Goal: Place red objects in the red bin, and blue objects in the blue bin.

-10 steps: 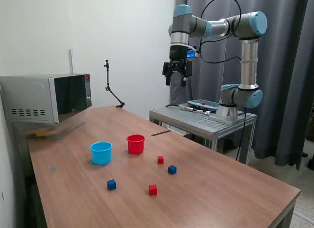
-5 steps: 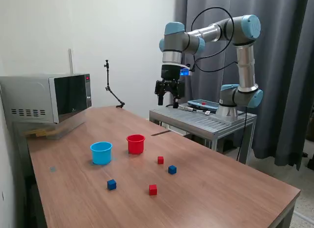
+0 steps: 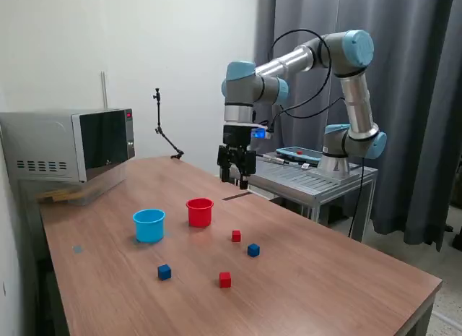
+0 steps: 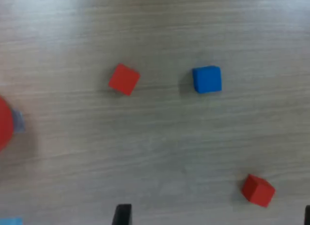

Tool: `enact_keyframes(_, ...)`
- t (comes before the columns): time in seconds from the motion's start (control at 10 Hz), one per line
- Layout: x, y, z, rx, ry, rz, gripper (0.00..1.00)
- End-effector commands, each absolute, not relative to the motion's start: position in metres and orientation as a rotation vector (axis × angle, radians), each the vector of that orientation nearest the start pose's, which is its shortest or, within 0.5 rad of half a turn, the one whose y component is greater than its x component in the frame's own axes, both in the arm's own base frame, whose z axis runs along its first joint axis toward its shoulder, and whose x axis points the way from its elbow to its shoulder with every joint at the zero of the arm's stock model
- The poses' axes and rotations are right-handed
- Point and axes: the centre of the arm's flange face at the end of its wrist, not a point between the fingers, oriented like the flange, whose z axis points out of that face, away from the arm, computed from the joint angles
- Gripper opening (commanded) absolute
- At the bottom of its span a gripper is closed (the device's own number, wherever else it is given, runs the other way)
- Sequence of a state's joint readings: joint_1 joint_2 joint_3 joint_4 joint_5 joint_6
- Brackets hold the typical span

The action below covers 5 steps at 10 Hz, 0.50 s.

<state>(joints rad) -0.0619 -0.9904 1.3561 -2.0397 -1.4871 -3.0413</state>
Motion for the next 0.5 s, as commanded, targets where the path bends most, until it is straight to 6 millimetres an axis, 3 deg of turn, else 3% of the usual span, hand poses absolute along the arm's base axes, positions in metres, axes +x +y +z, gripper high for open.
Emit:
enact_keyframes(0.0, -0.722, -0.097, 0.272, -2.051, 2.562, 0.034, 1.0)
enact_keyframes(0.4, -0.698, -0.119, 0.238, -1.813, 2.663, -0.061, 1.0)
